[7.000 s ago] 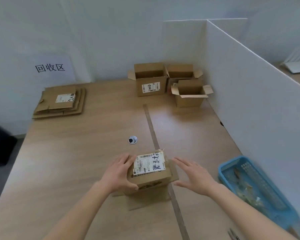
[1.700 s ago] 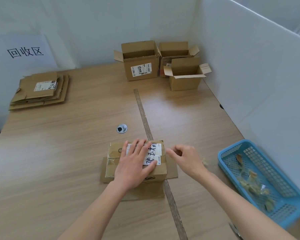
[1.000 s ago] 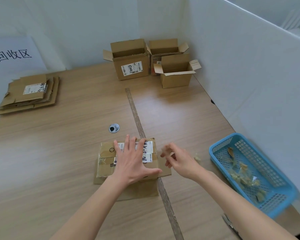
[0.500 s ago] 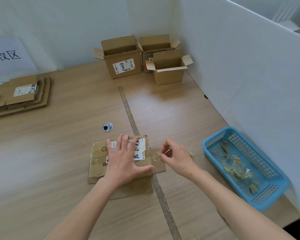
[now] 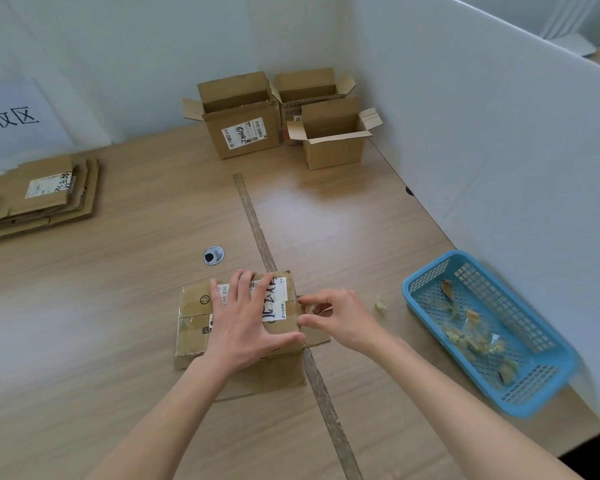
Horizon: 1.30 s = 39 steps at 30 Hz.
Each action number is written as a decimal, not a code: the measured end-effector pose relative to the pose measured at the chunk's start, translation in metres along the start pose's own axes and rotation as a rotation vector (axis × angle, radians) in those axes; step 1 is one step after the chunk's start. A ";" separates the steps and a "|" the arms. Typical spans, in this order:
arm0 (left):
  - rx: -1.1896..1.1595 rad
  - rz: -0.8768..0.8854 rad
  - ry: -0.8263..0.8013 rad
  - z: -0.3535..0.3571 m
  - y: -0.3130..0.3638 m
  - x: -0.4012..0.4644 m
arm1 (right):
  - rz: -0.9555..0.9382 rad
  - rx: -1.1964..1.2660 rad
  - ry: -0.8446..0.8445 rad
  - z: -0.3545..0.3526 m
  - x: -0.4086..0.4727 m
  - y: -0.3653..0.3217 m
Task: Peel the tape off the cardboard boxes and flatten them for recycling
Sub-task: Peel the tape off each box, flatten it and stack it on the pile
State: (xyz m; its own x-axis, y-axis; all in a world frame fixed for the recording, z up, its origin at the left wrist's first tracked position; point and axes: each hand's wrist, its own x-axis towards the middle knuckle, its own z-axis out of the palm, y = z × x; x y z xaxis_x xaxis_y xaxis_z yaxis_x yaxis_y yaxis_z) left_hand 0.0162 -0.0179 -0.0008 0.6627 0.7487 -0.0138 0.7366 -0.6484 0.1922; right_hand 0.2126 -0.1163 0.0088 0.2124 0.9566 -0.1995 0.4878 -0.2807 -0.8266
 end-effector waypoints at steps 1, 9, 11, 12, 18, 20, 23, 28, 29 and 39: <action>0.003 0.004 -0.017 -0.001 -0.001 0.000 | 0.004 0.027 -0.012 0.001 0.000 0.000; -0.006 0.007 -0.035 -0.009 0.001 0.003 | 0.132 0.245 -0.082 -0.002 0.002 0.002; -0.010 0.022 -0.032 -0.011 0.001 0.005 | 0.153 0.265 -0.084 -0.002 0.004 0.001; -0.008 0.030 -0.031 -0.012 0.001 0.005 | 0.158 0.252 -0.085 -0.002 0.005 0.000; -0.031 0.081 0.017 -0.009 -0.001 0.004 | 0.176 0.184 -0.075 -0.002 0.011 -0.005; -0.036 0.101 0.034 -0.008 -0.001 0.004 | 0.180 0.190 -0.061 -0.001 0.012 -0.006; -0.042 0.121 0.043 -0.007 -0.005 0.003 | 0.189 0.209 -0.054 0.002 0.012 -0.006; -0.060 0.135 0.039 -0.006 -0.009 0.003 | 0.150 0.136 0.014 0.006 0.009 -0.010; -0.062 0.137 0.039 -0.006 -0.009 0.003 | 0.124 0.081 0.030 0.006 0.008 -0.012; -0.057 0.143 0.053 -0.004 -0.009 0.003 | 0.127 -0.013 0.023 -0.001 0.011 -0.023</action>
State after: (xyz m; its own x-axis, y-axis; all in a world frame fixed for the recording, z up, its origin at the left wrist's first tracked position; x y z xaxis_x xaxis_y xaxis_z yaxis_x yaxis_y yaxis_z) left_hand 0.0107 -0.0091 0.0009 0.7515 0.6561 0.0689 0.6250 -0.7414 0.2443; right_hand 0.2047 -0.0995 0.0265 0.2923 0.9111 -0.2906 0.4666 -0.4011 -0.7883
